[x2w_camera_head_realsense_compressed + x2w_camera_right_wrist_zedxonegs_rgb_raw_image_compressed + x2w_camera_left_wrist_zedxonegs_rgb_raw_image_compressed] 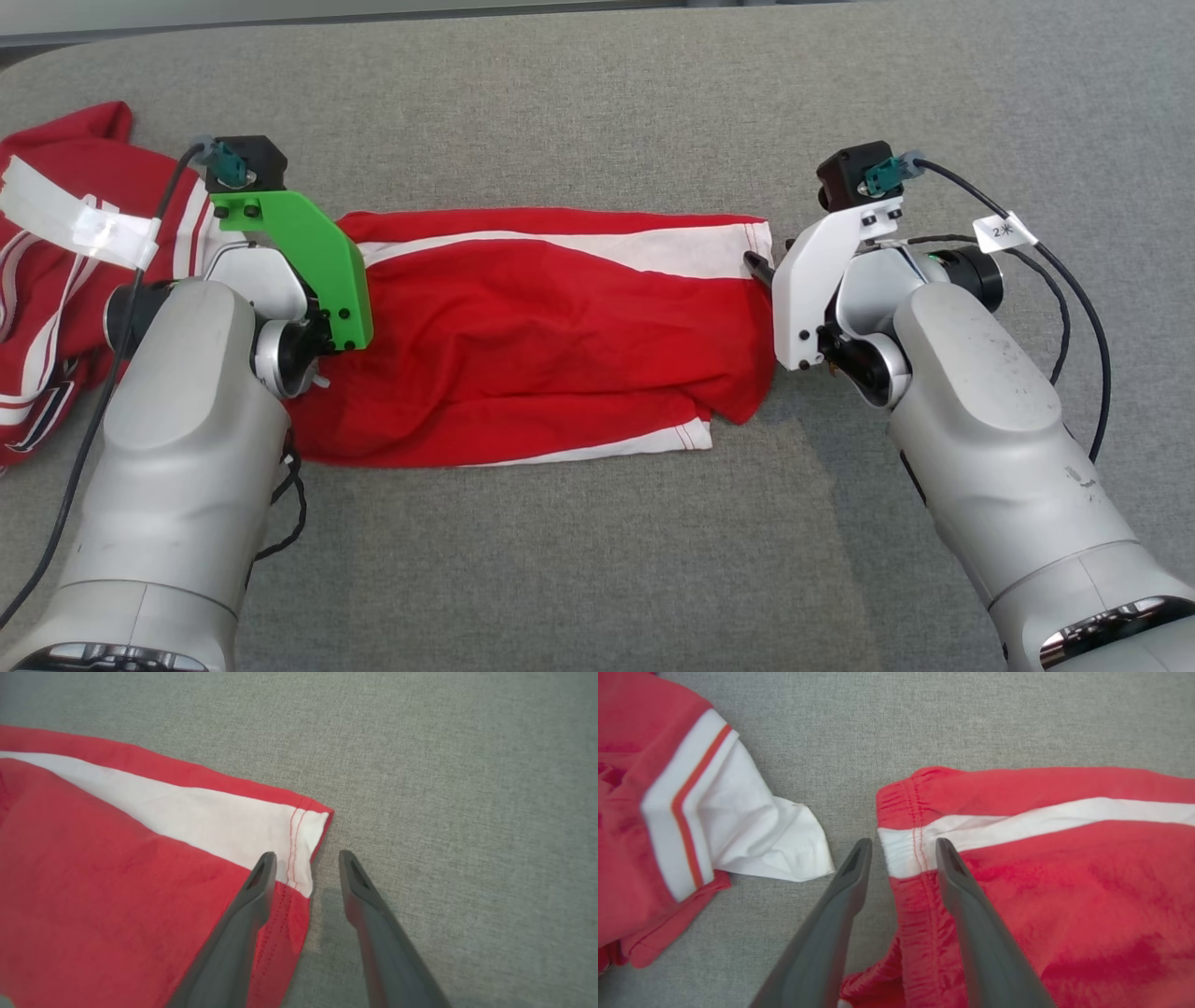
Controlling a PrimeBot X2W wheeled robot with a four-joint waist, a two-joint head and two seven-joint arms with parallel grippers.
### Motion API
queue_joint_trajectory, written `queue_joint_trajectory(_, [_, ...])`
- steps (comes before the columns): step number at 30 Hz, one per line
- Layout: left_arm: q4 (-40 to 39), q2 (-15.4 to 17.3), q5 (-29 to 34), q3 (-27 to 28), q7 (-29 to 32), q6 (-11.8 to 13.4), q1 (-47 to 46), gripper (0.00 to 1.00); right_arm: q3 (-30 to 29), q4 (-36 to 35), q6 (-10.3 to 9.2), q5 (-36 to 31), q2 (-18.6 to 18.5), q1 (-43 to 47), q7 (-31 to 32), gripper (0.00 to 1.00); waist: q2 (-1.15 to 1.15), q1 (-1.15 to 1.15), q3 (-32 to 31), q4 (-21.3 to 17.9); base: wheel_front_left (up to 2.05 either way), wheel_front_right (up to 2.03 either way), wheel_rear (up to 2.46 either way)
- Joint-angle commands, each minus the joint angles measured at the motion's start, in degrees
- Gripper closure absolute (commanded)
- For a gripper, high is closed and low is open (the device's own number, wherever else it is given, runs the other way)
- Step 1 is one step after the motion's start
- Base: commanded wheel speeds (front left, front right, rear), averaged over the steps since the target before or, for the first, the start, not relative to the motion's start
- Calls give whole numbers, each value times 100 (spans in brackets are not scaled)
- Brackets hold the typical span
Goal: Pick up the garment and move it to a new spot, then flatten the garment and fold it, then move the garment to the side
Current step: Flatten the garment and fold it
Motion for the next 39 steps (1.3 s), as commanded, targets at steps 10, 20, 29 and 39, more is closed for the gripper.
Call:
queue_joint_trajectory(10, [-104,-27,-129,-30,35,-19,116,100,-32,-262,0,-11,-11,145,118,100,0,0,62,-3,0,0,0])
queue_joint_trajectory(20, [-244,-57,-253,54,-316,-19,159,100,-169,-441,0,16,-10,216,-26,100,0,0,-77,-6,0,0,0])
queue_joint_trajectory(29, [-672,-308,-932,488,-879,-318,22,100,-572,-940,0,-219,-13,-52,-426,100,0,0,-173,-91,0,0,0])
queue_joint_trajectory(39, [-1641,-431,-1991,1148,-907,-552,-907,100,-699,-1690,0,-556,-466,-1167,-442,100,0,0,569,-350,0,0,0])
